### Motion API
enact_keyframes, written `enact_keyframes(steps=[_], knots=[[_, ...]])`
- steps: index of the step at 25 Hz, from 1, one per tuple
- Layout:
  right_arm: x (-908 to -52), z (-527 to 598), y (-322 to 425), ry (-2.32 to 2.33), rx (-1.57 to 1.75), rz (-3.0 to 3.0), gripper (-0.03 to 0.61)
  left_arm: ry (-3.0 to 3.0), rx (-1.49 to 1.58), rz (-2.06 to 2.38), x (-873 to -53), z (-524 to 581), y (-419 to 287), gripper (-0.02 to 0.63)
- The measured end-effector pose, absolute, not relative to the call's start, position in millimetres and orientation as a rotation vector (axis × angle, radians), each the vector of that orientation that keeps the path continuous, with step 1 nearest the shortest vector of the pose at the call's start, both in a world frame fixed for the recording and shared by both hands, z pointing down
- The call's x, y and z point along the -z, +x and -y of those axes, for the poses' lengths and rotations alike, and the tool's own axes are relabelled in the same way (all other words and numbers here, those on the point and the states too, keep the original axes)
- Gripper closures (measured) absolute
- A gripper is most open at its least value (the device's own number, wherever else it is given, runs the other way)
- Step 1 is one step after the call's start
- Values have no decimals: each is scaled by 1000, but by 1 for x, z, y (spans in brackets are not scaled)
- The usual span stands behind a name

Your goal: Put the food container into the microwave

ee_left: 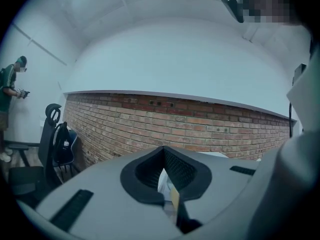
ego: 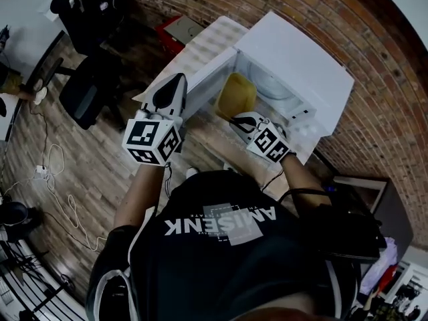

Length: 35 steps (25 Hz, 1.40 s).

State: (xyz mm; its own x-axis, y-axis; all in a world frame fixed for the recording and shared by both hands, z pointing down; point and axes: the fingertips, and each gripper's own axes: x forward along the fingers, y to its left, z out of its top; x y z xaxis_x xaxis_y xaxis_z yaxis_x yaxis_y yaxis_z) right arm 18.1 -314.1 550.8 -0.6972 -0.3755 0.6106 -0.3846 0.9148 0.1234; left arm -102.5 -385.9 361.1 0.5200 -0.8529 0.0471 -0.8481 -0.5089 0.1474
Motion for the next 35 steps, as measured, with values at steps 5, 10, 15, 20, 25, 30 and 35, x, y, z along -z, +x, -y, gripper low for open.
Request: enact_keyframes(steps=[5, 10, 15, 20, 25, 30, 35], knots=[[-572, 334, 35, 552, 9, 2341, 526, 2627, 48, 1470, -360, 388, -85, 602], [-592, 354, 46, 552, 20, 2285, 526, 2612, 39, 1477, -362, 386, -78, 602], [-621, 374, 68, 626, -39, 2203, 526, 2547, 20, 1502, -373, 388, -80, 601], [-627, 407, 88, 751, -58, 2145, 526, 2625, -4, 1448, -366, 379, -62, 601], [-632, 431, 106, 843, -75, 2110, 526, 2599, -8, 1469, -365, 380, -58, 601], [-642, 452, 126, 962, -113, 2051, 526, 2557, -23, 1509, -370, 378, -59, 601], [-648, 469, 136, 1016, -101, 2014, 526, 2557, -56, 1526, -371, 373, -63, 601]])
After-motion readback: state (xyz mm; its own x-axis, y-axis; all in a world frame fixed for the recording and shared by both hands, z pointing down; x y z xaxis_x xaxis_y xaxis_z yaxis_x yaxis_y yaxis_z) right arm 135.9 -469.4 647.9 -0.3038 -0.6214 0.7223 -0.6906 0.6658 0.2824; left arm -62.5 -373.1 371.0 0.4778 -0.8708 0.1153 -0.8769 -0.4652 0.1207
